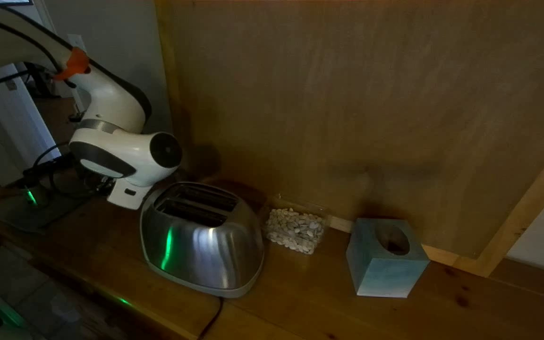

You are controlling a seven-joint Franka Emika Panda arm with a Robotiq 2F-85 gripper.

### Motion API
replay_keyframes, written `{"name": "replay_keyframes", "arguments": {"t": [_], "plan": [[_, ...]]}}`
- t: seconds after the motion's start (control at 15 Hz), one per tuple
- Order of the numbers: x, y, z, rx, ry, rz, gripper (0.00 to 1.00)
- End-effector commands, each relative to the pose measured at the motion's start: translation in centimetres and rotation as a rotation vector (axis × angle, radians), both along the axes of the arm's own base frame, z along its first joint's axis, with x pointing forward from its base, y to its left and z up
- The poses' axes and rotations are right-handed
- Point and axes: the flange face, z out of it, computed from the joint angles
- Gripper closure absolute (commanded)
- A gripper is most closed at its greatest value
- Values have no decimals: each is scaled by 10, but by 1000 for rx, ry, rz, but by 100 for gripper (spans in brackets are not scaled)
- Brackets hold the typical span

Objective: Rotate the silver stand then put the white container on the bottom shelf of the stand.

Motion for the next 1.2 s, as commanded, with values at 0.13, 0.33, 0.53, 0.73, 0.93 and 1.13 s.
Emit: {"name": "replay_keyframes", "arguments": {"t": [0.13,0.33,0.53,0.73,0.93,1.13], "plan": [[16,16,31,-85,-55,44,71],[20,22,41,-105,-66,68,71],[24,27,45,-129,-66,83,71],[25,29,45,-144,-59,91,71],[24,26,48,-153,-58,85,71],[23,23,53,-164,-62,82,71]]}}
